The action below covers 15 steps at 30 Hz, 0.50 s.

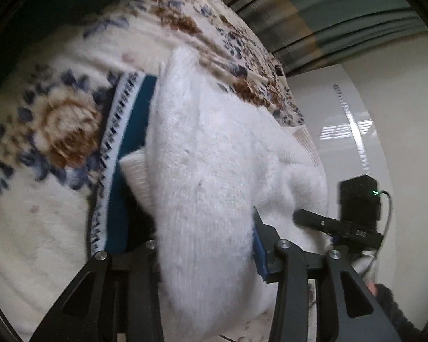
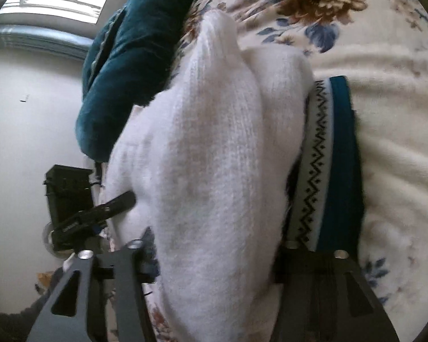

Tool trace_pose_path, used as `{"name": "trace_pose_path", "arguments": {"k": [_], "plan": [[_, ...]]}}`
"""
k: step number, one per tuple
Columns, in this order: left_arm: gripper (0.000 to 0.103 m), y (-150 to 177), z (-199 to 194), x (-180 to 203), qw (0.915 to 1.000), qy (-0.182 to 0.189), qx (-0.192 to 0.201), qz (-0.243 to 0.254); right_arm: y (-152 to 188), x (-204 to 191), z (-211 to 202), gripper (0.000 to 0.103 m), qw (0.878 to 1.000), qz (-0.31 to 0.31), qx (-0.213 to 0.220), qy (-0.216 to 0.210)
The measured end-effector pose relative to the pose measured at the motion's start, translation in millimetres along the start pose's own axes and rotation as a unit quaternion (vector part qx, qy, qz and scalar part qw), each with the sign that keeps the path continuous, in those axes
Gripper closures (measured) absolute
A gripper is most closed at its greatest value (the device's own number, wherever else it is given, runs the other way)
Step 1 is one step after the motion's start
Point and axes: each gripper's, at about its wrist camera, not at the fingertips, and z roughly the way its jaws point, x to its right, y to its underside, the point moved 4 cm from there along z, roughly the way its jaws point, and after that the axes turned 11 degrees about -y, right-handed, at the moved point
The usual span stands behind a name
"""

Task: Fold small clothes
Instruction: 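Lift the folded sweater with both grippers onto the dark striped garment, then open both grippers and withdraw them from the stacked sweater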

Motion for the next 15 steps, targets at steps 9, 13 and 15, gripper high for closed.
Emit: {"name": "trace_pose_path", "arguments": {"k": [9, 13, 15], "plan": [[0.0, 14, -29, 24, 0.9709, -0.204, 0.1, 0.077, 61, -52, -45, 0.004, 0.948, -0.087, 0.094, 0.29], [0.0, 34, 0, 20, 0.9612, -0.249, 0.068, 0.096, 84, -22, -40, 0.003, 0.947, -0.028, 0.094, 0.306], [0.0, 40, 13, 19, 0.9617, -0.25, 0.055, 0.098, 91, -14, -35, 0.002, 0.939, -0.024, 0.091, 0.331]]}}
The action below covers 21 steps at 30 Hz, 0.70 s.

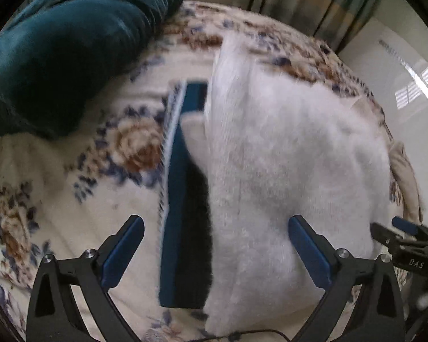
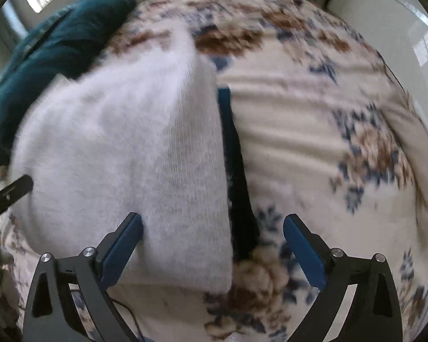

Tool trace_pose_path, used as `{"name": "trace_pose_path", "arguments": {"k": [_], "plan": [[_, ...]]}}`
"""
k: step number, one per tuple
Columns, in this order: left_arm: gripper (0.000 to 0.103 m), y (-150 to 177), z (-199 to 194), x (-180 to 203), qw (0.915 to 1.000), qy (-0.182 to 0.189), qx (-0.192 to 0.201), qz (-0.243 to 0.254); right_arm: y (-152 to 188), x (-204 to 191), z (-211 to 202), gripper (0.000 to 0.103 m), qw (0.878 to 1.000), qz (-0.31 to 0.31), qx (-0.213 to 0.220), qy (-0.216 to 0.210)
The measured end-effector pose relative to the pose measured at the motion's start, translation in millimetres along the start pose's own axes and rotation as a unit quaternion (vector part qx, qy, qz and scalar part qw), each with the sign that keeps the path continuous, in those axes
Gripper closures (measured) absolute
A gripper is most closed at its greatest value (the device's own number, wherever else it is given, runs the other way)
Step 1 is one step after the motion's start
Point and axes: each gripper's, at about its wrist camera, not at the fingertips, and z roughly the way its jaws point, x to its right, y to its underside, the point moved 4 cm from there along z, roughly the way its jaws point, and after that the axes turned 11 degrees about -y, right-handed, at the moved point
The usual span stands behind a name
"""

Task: Fold small clothes
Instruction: 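Open both grippers and withdraw them from the stacked sweater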

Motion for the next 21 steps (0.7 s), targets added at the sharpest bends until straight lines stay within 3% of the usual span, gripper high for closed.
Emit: {"name": "trace_pose_path", "arguments": {"k": [4, 9, 13, 21], "plan": [[0.0, 0, -15, 7, 0.9999, -0.01, 0.013, -0.003, 4, -5, -4, 0.0, 0.999, -0.009, 0.012, 0.031], [0.0, 0, -66, 11, 0.9977, -0.044, 0.051, -0.009, 8, -25, -48, 0.0, 0.994, -0.055, 0.053, 0.085], [0.0, 7, -114, 17, 0.9951, -0.068, 0.073, -0.006, 21, -47, -98, 0.0, 0.992, -0.068, 0.062, 0.083], [0.0, 30, -233, 31, 0.9916, -0.071, 0.108, -0.001, 54, -83, -232, 0.0, 0.988, -0.064, 0.116, 0.083]]}}
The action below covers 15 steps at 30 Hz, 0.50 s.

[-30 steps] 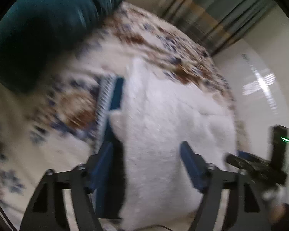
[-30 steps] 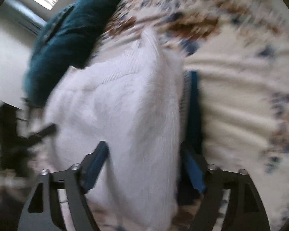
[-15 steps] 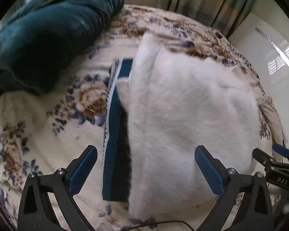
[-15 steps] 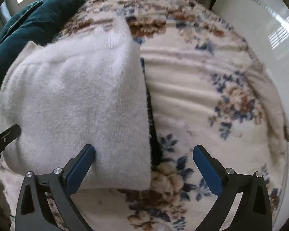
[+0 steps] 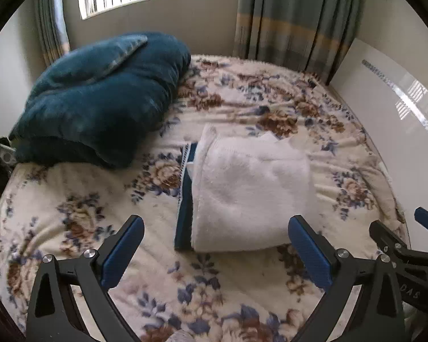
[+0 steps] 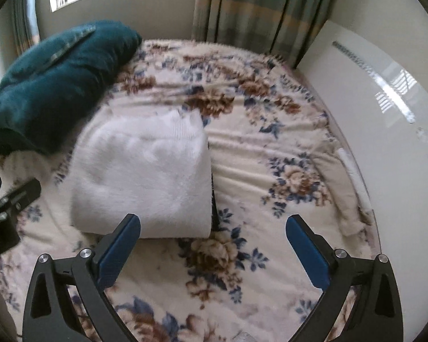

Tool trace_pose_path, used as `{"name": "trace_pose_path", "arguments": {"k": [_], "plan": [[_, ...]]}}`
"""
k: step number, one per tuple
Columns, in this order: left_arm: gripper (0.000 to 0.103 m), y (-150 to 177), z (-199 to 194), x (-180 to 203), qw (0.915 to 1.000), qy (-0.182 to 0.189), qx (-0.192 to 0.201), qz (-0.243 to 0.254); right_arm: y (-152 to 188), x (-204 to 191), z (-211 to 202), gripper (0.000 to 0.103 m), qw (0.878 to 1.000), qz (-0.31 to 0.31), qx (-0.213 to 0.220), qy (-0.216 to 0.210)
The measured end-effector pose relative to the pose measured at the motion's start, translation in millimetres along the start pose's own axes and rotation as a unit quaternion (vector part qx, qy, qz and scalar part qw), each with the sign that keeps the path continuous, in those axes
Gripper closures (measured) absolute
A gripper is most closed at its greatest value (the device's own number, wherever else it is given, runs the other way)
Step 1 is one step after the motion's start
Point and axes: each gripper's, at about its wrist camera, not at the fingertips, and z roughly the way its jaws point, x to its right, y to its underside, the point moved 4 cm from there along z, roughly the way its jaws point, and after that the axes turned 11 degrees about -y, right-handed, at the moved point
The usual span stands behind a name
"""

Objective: Fold small clothes

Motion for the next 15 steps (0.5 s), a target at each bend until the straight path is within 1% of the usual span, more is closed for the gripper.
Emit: {"name": "trace_pose_path", "arguments": {"k": [8, 10, 12, 13, 14, 15], "plan": [[0.0, 4, -124, -10, 0.9996, 0.011, 0.026, -0.004, 11, 3, -157, 0.0, 0.998, 0.011, 0.053, 0.017], [0.0, 5, -151, -10, 0.9994, 0.009, 0.034, 0.001, 14, 2, -188, 0.0, 0.998, 0.008, 0.063, 0.019], [0.0, 7, -185, -12, 0.9986, 0.01, 0.052, 0.005, 18, 2, -228, 0.0, 0.997, 0.009, 0.075, 0.026], [0.0, 8, -199, -14, 0.9982, 0.004, 0.059, 0.006, 20, 2, -244, 0.0, 0.996, 0.01, 0.08, 0.026], [0.0, 9, -210, -15, 0.9981, 0.005, 0.061, 0.005, 22, 1, -257, 0.0, 0.996, 0.011, 0.084, 0.027], [0.0, 10, -225, -17, 0.998, 0.013, 0.062, 0.002, 25, 1, -279, 0.0, 0.995, 0.011, 0.092, 0.028]]}}
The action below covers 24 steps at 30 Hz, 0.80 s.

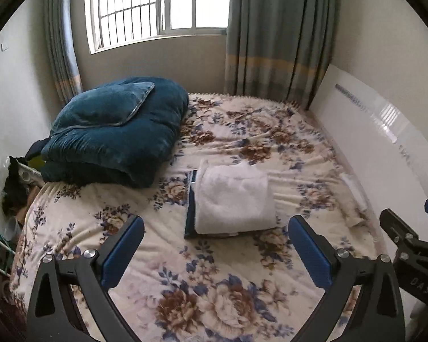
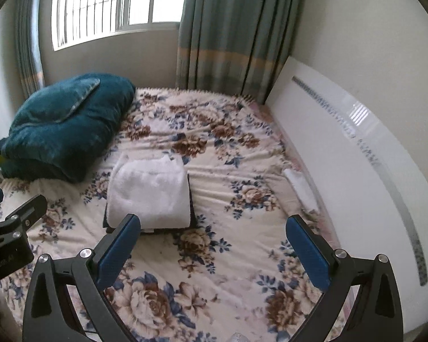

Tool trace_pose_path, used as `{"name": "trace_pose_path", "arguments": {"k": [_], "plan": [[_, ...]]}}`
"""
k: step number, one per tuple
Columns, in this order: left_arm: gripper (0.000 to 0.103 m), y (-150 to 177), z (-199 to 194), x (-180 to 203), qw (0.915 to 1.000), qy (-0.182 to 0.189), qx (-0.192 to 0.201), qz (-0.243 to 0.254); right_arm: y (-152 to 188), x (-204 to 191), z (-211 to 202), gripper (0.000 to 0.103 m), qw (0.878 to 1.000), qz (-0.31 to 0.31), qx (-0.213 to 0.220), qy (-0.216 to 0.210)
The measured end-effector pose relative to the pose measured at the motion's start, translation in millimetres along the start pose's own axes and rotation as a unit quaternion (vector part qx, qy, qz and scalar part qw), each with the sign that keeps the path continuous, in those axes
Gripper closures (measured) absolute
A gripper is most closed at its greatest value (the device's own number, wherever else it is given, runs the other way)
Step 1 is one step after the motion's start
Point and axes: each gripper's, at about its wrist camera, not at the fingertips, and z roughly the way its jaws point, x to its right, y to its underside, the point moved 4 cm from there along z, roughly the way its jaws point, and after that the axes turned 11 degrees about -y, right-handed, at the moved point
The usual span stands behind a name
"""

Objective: Fold small clothes

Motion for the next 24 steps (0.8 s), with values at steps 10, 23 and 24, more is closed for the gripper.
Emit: {"name": "trace_pose_path", "arguments": {"k": [10, 23, 24], "plan": [[0.0, 4, -92, -5, 1.0, 0.002, 0.002, 0.005, -4, -2, -126, 0.0, 0.999, -0.01, 0.041, -0.009], [0.0, -7, -133, -18, 0.9994, -0.031, -0.014, -0.004, -22, -7, -186, 0.0, 0.999, -0.02, 0.041, -0.028], [0.0, -7, -136, -19, 0.9994, -0.034, -0.011, -0.006, -23, -7, -188, 0.0, 0.998, -0.019, 0.041, -0.032]]}}
